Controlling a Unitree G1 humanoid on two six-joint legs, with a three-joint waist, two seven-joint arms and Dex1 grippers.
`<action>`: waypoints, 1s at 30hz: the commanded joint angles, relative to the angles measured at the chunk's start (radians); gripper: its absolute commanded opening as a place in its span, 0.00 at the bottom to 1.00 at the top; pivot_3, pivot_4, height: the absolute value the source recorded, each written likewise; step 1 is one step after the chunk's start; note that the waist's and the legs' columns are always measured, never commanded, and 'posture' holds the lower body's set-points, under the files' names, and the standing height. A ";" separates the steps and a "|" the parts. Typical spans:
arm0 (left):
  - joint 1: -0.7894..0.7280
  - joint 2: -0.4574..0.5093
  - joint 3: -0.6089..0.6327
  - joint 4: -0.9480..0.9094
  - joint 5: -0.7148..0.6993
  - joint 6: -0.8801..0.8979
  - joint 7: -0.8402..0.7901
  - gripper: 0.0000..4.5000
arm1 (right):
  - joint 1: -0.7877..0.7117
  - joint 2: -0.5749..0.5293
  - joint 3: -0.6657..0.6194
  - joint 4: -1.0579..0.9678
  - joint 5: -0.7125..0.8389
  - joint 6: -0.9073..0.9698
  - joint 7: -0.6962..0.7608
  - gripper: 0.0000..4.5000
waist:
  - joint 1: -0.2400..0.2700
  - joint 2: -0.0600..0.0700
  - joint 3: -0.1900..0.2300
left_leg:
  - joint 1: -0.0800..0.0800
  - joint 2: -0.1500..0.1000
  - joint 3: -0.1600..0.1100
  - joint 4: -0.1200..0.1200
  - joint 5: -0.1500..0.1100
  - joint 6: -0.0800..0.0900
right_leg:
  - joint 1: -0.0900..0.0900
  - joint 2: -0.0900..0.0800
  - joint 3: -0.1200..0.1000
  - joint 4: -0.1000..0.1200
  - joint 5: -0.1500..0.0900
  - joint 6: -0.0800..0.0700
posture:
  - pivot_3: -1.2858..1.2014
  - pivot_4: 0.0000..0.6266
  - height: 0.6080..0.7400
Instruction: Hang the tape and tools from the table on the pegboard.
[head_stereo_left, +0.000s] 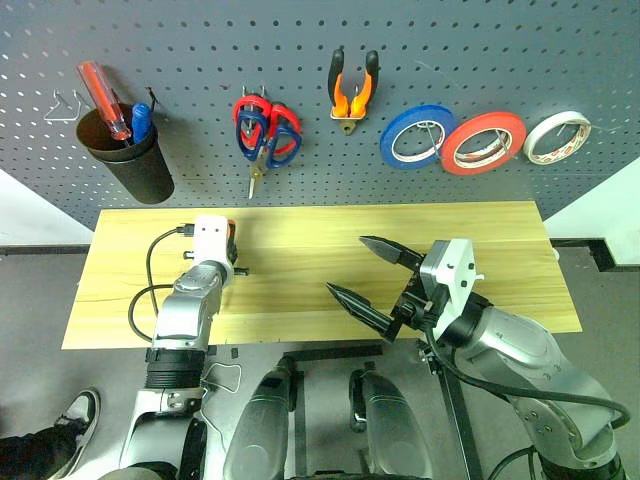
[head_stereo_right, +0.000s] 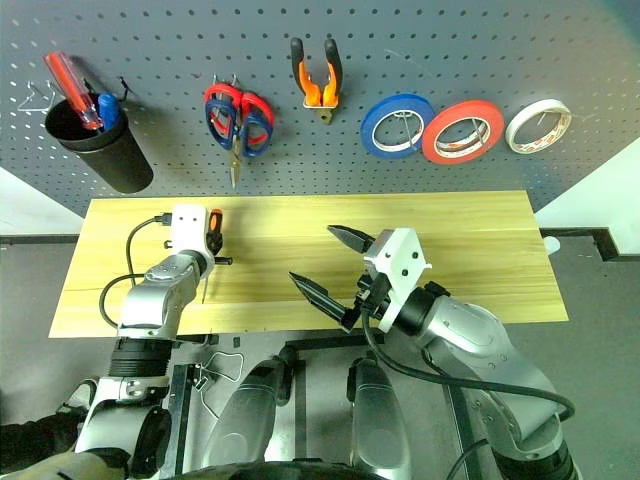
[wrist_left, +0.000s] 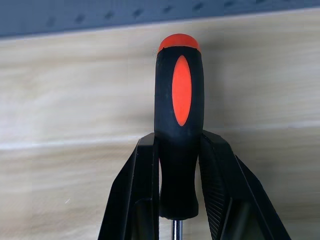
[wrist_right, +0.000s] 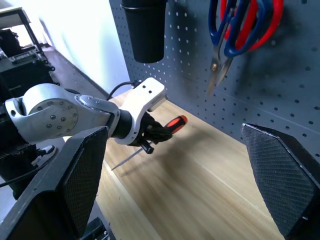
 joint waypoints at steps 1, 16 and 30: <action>0.017 -0.012 -0.044 -0.118 -0.006 0.050 -0.024 0.17 | -0.011 0.006 0.001 0.001 -0.014 -0.046 0.014 1.00 | 0.000 0.000 -0.001 | 0.000 0.000 0.000 0.000 0.000 0.000 | 0.000 0.000 0.000 0.000 0.000 0.000 | 0.52 0.43 0.72; 0.189 0.082 -0.231 -0.381 0.158 -0.359 -0.059 0.17 | -0.026 0.010 -0.003 0.078 -0.078 -0.139 0.045 1.00 | 0.024 0.003 -0.027 | 0.003 0.000 0.000 -0.002 0.003 -0.006 | 0.001 0.001 0.000 0.002 0.001 0.000 | 0.53 0.34 0.72; 0.234 0.074 -0.115 -0.282 0.279 -0.932 0.087 0.17 | -0.016 0.030 -0.050 0.042 0.055 -0.196 0.121 1.00 | 0.025 0.002 -0.057 | 0.005 0.000 0.000 0.000 0.002 -0.003 | 0.004 0.001 0.000 0.002 0.001 0.000 | 0.54 0.32 0.72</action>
